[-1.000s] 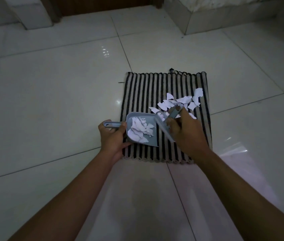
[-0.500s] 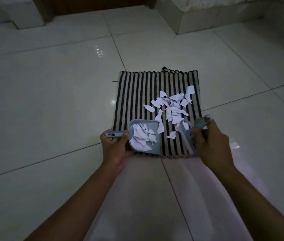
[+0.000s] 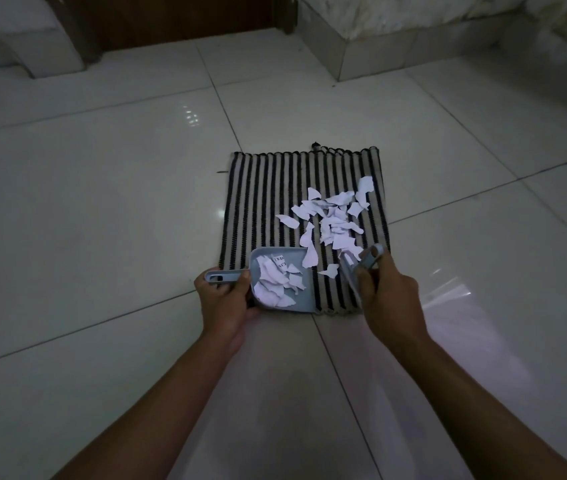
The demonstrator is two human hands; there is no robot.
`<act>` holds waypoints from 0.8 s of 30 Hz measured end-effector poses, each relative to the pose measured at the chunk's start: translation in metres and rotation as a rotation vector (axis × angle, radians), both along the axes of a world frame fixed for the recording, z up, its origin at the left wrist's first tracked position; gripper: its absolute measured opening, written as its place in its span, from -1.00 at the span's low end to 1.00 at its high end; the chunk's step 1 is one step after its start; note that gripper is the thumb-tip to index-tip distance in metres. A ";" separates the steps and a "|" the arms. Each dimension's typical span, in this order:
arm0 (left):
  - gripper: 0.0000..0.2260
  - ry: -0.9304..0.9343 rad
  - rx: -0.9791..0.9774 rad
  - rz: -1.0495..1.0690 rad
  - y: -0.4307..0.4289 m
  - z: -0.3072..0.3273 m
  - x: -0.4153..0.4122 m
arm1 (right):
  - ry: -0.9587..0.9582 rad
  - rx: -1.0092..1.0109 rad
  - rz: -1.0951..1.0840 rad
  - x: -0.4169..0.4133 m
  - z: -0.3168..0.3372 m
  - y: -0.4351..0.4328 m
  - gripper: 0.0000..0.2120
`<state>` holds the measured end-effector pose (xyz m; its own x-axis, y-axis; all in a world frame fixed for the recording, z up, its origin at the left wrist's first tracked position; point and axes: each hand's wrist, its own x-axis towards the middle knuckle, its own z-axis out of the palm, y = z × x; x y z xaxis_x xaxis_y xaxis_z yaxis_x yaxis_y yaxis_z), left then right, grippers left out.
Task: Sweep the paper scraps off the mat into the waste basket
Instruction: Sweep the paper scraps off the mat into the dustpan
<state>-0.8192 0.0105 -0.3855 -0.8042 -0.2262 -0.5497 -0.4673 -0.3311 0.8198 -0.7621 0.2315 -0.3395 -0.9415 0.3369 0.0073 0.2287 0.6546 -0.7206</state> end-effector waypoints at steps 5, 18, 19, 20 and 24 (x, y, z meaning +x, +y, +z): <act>-0.60 -0.006 0.011 -0.019 0.007 0.005 -0.002 | -0.035 0.060 0.131 -0.009 -0.007 -0.021 -0.84; -0.57 -0.026 0.018 0.007 0.008 -0.002 -0.004 | -0.026 -0.027 0.125 -0.011 -0.004 -0.045 -0.81; -0.57 -0.025 0.015 0.009 0.007 -0.002 -0.005 | -0.006 -0.048 0.127 -0.015 -0.002 -0.041 -0.86; -0.57 -0.018 0.013 0.011 0.005 -0.001 -0.007 | 0.013 -0.077 0.111 -0.019 0.002 -0.035 -0.90; -0.61 0.022 0.009 -0.004 -0.001 0.002 -0.019 | 0.015 -0.045 -0.004 -0.041 0.008 -0.005 -0.81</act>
<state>-0.8382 0.0094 -0.3837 -0.8171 -0.2184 -0.5335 -0.4501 -0.3365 0.8271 -0.8027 0.2265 -0.3320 -0.9401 0.3407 0.0057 0.2203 0.6203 -0.7528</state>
